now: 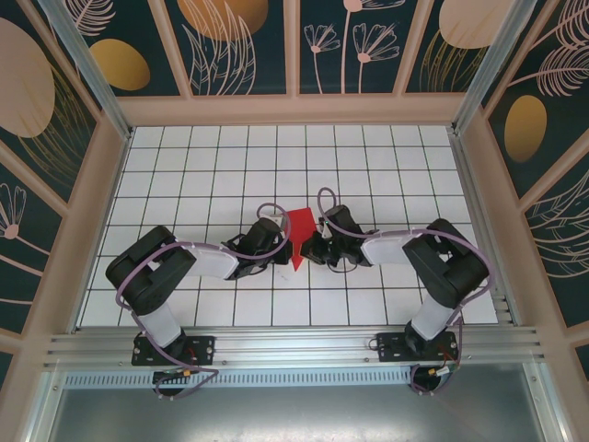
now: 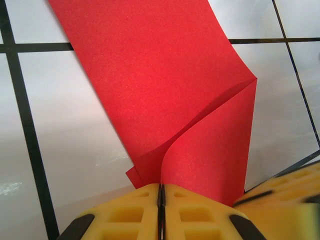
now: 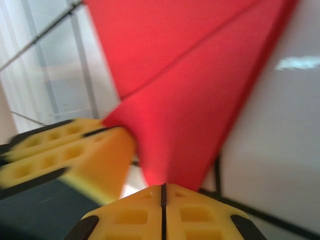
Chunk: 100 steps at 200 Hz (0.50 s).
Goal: Fold a paper plane with a square sheet of paper (pick it up from the middle)
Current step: Third fold the triangle at the center of the table.
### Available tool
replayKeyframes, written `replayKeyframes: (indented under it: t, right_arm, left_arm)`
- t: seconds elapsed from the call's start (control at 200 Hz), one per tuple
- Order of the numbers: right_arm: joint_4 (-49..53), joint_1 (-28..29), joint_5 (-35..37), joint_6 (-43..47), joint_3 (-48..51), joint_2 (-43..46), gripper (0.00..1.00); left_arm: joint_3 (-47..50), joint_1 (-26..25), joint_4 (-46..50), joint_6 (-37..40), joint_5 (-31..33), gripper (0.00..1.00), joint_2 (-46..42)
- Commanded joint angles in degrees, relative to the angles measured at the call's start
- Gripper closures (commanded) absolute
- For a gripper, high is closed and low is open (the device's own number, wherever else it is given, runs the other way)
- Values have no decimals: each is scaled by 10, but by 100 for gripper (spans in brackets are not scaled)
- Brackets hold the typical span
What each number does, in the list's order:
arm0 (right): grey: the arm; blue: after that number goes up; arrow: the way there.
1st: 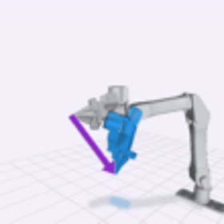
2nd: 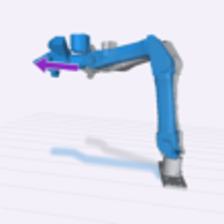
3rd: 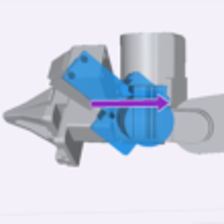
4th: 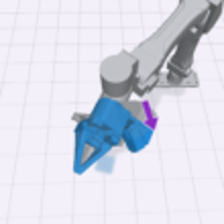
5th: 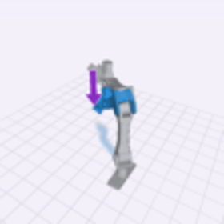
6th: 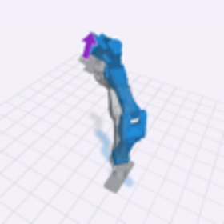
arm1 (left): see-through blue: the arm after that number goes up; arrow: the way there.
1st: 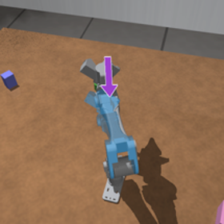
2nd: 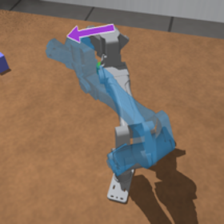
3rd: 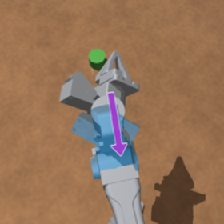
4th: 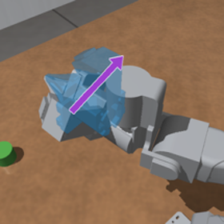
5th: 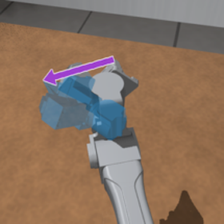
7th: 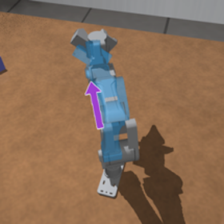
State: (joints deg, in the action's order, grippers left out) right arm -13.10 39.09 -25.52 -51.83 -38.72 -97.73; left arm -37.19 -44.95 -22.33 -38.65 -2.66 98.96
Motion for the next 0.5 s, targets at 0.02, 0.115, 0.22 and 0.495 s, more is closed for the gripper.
replayKeyframes:
  t: [0.02,0.115,0.22,0.495]
  right_arm:
    - [33,3,12,24,-23,-26,90]
    - [43,4,14,31,-29,-3,90]
    - [52,20,13,29,-28,37,90]
    - [-31,52,-5,-30,29,31,90]
  left_arm:
    - [-3,1,27,4,-1,88,17]
    - [-2,1,29,5,1,87,15]
    - [-1,1,29,4,2,88,14]
    - [-1,1,26,4,1,87,15]
